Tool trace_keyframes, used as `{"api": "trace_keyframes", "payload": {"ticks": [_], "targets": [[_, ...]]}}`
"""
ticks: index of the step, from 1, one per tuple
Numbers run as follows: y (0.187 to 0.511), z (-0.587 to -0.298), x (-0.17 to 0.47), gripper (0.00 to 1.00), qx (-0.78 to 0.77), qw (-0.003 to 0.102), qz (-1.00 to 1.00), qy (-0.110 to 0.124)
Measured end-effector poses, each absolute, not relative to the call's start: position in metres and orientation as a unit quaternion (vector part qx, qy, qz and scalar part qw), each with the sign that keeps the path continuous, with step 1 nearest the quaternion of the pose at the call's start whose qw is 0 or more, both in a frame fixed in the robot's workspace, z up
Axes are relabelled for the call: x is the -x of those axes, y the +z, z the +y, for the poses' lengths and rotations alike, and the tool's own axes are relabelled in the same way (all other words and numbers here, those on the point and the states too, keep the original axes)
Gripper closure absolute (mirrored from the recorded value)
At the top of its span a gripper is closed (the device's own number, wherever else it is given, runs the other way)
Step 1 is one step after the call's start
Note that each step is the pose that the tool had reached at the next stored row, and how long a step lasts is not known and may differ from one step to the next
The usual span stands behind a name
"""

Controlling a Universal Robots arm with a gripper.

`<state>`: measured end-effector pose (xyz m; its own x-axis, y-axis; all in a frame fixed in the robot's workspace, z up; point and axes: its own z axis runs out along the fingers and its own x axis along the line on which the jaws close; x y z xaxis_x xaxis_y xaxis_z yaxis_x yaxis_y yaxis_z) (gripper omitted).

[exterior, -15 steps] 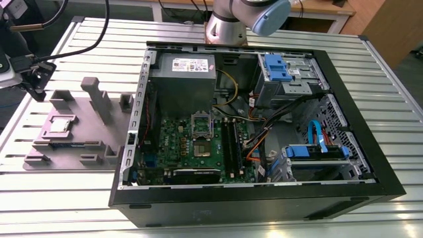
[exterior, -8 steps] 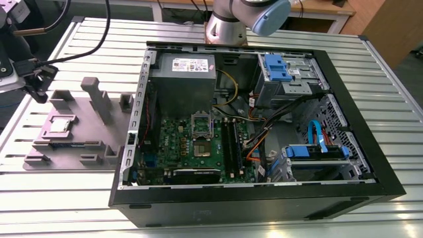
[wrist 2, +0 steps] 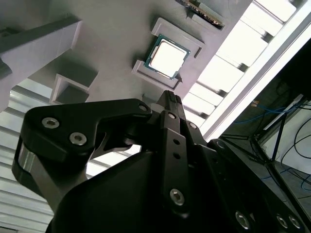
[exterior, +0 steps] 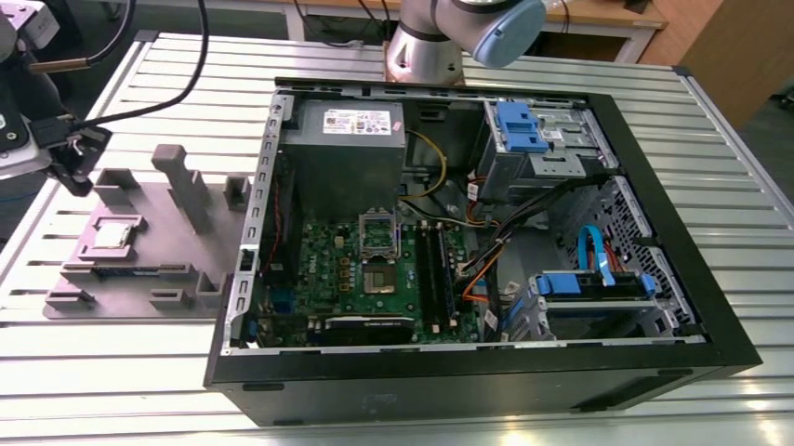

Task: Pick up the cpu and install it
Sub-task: 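Pick up the cpu and move it towards the insertion slot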

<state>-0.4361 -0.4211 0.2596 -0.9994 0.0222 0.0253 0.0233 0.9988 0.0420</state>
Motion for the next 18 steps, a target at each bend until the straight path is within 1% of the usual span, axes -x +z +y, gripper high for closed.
{"api": "trace_keyframes", "payload": {"ticks": [18], "targets": [[0.229, -0.421, 0.439, 0.89, 0.011, 0.013, -1.0, -0.021]]}}
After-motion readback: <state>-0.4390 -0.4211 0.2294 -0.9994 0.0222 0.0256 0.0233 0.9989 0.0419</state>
